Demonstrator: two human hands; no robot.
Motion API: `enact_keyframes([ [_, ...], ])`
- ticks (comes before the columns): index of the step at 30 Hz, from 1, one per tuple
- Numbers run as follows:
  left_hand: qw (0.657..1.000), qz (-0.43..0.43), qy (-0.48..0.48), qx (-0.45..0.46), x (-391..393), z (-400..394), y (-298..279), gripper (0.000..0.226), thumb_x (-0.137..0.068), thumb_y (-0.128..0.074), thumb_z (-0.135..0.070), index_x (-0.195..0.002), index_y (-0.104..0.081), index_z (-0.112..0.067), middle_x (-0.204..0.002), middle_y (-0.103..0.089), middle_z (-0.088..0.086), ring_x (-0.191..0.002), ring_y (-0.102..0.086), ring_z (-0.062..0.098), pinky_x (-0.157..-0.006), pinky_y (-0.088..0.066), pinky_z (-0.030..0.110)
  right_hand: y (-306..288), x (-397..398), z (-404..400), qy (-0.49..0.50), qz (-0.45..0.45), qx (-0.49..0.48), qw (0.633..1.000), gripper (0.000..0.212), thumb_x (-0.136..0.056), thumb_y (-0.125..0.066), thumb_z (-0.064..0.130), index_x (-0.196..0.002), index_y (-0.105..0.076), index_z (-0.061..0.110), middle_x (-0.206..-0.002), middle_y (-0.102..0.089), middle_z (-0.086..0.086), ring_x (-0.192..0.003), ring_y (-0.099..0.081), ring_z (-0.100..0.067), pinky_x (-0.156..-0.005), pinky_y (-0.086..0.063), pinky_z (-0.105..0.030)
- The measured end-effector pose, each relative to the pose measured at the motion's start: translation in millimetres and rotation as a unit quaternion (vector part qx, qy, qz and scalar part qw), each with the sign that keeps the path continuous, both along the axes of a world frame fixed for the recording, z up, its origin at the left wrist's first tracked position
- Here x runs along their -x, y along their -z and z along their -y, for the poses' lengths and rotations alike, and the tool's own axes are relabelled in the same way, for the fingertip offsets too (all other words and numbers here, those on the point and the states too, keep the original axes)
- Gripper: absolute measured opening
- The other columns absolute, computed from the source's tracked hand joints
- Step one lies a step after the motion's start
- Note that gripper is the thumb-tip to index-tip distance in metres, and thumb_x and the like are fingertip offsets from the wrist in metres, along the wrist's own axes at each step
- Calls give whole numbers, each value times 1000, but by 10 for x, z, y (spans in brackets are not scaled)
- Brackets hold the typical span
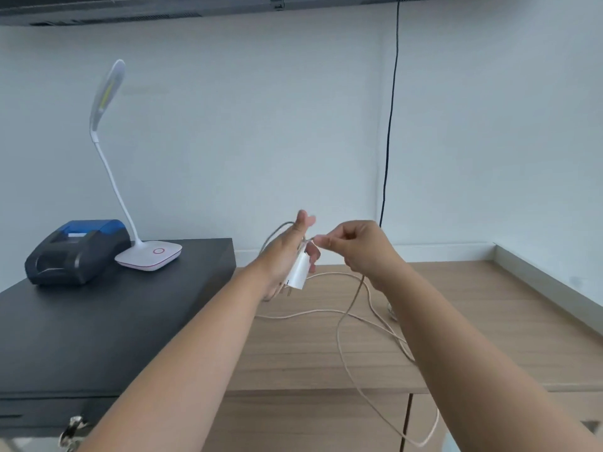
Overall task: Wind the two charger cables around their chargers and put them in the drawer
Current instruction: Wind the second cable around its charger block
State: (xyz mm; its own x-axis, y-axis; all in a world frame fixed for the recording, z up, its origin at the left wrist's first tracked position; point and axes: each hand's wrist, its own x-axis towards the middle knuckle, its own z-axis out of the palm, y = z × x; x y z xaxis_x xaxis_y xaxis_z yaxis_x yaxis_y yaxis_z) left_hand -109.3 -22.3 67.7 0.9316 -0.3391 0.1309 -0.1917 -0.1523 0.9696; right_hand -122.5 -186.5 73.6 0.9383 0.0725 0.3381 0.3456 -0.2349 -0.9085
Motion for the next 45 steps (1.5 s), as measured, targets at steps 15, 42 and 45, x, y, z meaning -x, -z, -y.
enact_keyframes([
  [15,856,-23,-87,509,-143,-694,-409,13,-96,-51,-24,-95,-64,-25,-63,-53,-9,-60,-54,12,-57,-41,23,536,319,1156,-32,-154,-22,987,29,-81,-67,31,-96,-70,5,-54,-38,0,-39,-32,-11,-39,-24,-19],
  [42,958,-109,168,205,64,-140,-82,15,-84,-63,-29,-86,-71,-16,-56,-50,-5,-62,-58,15,-57,-44,28,-146,8,639,-80,-72,-33,994,18,-87,-67,12,-101,-56,15,-52,-43,6,-44,-31,-11,-45,-24,-21],
  [45,914,-71,111,383,-37,-346,-163,18,-79,-65,-33,-92,-72,-22,-56,-50,-9,-61,-57,13,-59,-46,26,108,-22,828,-51,-112,-94,988,11,-89,-62,9,-95,-56,17,-56,-43,2,-41,-33,-10,-45,-25,-22],
])
